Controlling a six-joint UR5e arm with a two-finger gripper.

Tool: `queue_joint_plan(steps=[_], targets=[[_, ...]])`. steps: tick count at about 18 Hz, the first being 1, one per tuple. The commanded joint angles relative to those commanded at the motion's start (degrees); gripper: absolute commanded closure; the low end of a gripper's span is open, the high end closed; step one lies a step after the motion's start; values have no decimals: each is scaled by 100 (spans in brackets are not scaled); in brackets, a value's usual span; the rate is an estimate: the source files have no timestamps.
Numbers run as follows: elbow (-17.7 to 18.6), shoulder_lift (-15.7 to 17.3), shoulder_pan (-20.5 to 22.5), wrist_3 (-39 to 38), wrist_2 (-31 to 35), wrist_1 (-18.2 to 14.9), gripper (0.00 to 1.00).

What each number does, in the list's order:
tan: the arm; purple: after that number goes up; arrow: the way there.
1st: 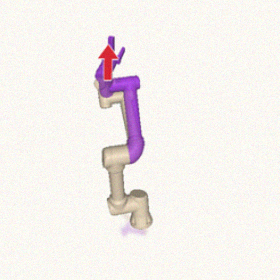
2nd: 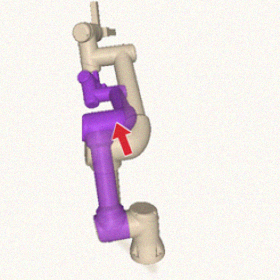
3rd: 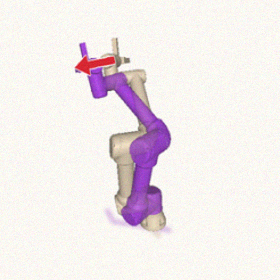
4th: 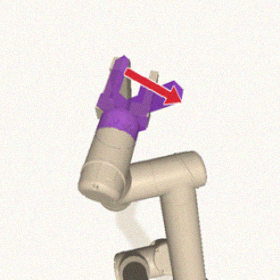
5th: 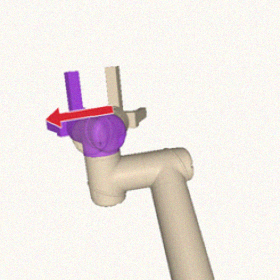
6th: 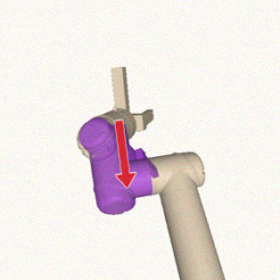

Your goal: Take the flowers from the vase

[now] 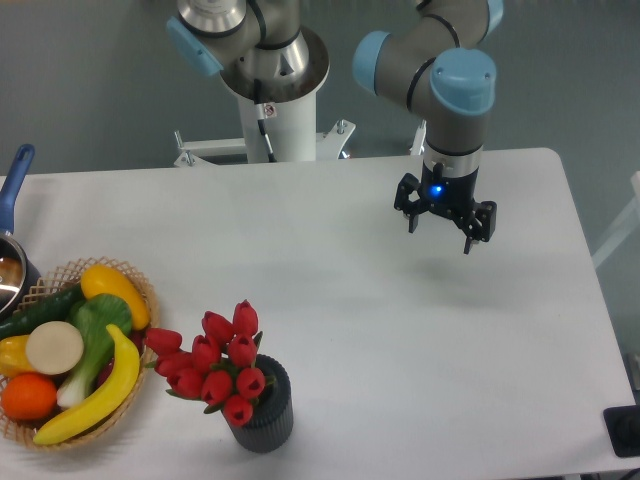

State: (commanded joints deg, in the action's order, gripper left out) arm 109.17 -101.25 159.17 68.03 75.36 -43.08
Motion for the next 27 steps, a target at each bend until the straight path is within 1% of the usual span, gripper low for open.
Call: queue_joint_plan(steps=[1,3,5,7,9,10,11,15,17,18,20,23,27], targets=[[-18,0,9,-96,-352,54,0],[-88,0,0,-263,-854,54,0],[-97,26,-26,-361,-1128,63,0],[-115,35,-175,-396,-1374,98,0],[-150,-9,-324,-396,-1436,308,0],[-220,-105,-490,-396,-1567,431,0],[-316,-236,-631,-396,-1838,458,0],[-659,-755,-808,-387,-3340,476,0],[-677,-870,-826,-282,-3842,485,0],[-686,-896,-826,-108,-4184,485,0],[-677,-932,-826,218,-4319,485,0],[-669,-958,-984,246,-4354,485,0],[-677,-1020,-1309,228,-4363,485,0]])
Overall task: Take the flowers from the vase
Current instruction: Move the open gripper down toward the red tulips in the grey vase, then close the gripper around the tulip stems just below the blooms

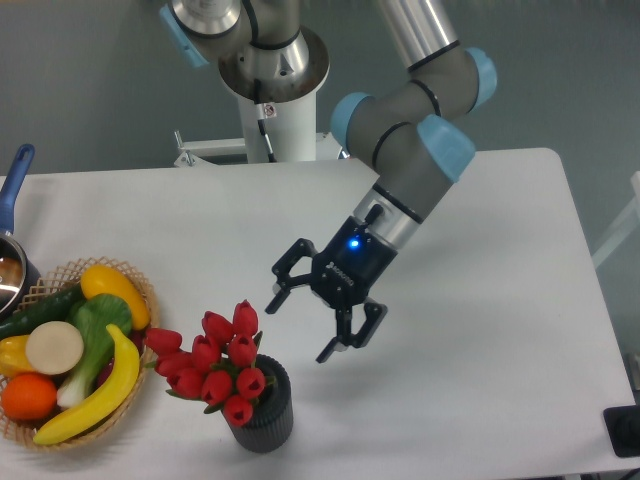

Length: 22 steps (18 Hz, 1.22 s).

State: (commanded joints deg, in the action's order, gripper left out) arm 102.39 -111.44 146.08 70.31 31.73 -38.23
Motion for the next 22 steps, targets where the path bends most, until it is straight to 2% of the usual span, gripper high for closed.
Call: queue_joint_plan(steps=[5,10,17,19,22], targets=[[-61,-97,-203,-35,-9,0,0],[-465,-360,-326,-53,0,9,0],[-659,-527,-387,-105,0,9,0],[-712,-545,-388,-395,0,9,13],[-817,-589,-388,-457,9,9,45]])
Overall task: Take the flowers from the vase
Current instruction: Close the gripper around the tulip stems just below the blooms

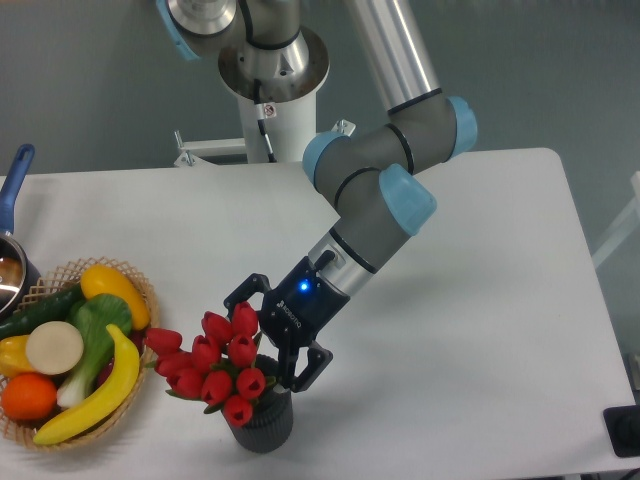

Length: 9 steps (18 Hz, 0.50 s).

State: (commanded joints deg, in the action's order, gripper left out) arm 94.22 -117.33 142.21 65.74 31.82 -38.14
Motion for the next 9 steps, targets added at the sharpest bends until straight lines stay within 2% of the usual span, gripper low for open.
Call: queue_joint_plan(steps=[2,6,9], targets=[[-44,-18,0,0,9,0,64],[-44,-18,9,0,35,0,87],[-44,0,26,0,44,0,91]])
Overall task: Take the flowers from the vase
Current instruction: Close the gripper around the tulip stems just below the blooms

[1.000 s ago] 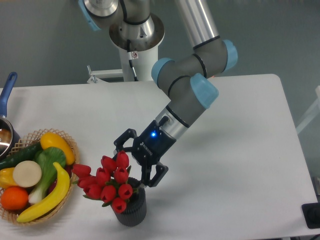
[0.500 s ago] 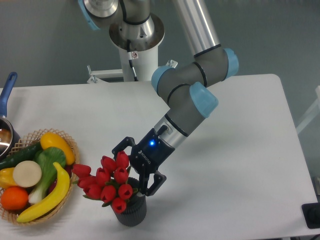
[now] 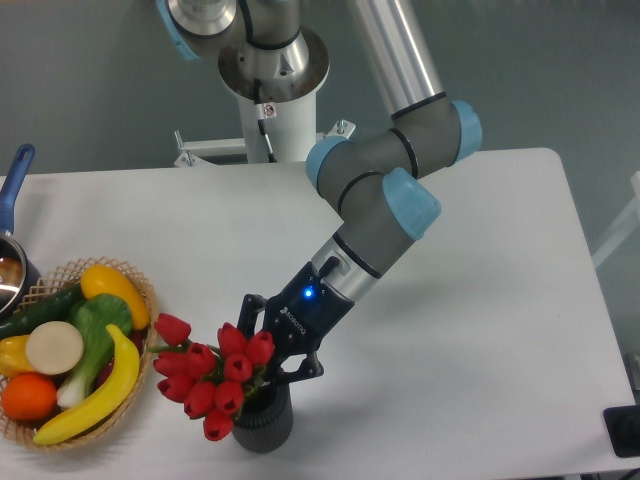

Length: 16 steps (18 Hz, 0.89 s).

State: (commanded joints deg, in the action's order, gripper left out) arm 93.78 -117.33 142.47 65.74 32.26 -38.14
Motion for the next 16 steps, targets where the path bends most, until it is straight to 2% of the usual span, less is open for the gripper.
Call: queue_joint_plan(steps=[6,13,16], targets=[[-26,202,53,-218,-17,0,91],[-737,246,150,-1238,-62,0,90],[-826,246,158,-1537,-70,0,88]])
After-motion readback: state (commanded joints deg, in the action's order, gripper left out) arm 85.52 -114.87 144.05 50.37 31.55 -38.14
